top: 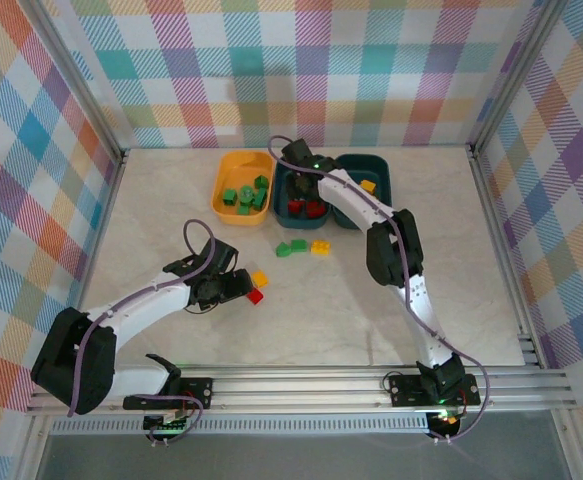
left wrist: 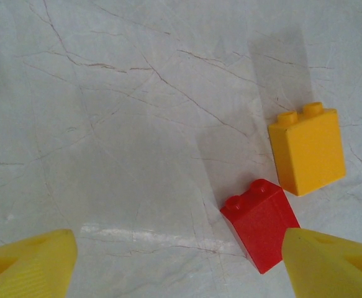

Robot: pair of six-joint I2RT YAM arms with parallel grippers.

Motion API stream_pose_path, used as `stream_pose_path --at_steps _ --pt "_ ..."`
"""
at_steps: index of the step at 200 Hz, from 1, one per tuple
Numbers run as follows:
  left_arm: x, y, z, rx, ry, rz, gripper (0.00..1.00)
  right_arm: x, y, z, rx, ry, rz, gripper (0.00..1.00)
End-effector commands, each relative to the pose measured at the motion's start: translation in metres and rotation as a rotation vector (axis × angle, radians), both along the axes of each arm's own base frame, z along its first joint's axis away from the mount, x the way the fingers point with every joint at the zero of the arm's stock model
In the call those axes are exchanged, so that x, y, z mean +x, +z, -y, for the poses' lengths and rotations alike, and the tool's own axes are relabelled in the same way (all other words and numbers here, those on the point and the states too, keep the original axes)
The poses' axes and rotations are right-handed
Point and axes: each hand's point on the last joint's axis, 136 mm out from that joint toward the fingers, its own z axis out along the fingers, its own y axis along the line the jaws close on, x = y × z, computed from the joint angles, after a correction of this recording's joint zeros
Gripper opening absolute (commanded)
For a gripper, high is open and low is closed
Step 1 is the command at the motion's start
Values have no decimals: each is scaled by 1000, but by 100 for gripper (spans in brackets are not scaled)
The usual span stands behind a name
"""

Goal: Sort the legos into containers by color

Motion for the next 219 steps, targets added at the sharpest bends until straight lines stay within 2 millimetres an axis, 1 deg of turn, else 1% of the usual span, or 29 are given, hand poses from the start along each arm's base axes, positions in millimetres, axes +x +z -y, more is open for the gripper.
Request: stream_pose_path --at_steps 1,9,24,32,51,67,84,102,110,114,126,129,134,158,176,206,219 --pt "-4 5 5 -1 -19 -11 86 -3 -7 9 -49 -3 -21 43" --pt "-4 5 7 1 -25 -8 86 -4 -3 8 -51 0 -4 44" --pt "-5 6 12 0 -41 -10 86 -3 8 8 -61 -2 37 52" --pt "-4 6 15 3 -51 -10 85 -3 15 9 -57 -3 53 53" --pt "-5 4 22 15 -71 -16 85 -8 46 5 -22 13 113 54" --pt "-4 1 25 27 -80 -20 84 -19 76 0 4 35 168 56" --pt "-2 -2 28 37 -87 -26 82 -36 103 -2 33 55 226 59" --pt "-2 -4 34 29 -102 -36 80 -57 115 6 74 52 244 60" --pt "-2 -5 39 16 -101 -46 79 -65 113 12 89 45 239 61" --pt "-2 -6 41 7 -96 -54 79 -69 116 14 99 43 244 61" --pt "-2 -8 47 -21 -71 -71 78 -82 112 22 112 38 232 61" --pt "-2 -9 48 -26 -63 -75 78 -85 107 23 111 38 221 61" --pt "-1 -10 49 -27 -47 -82 77 -90 107 26 116 36 218 61" --pt "4 -15 53 -38 12 -96 75 -111 87 41 102 29 174 61" --pt "9 -20 57 -49 38 -98 70 -122 75 49 90 27 149 62" --pt "12 -28 60 -51 58 -114 65 -135 63 54 93 30 117 62" --pt "13 -31 62 -50 56 -128 61 -137 60 56 93 28 114 61"
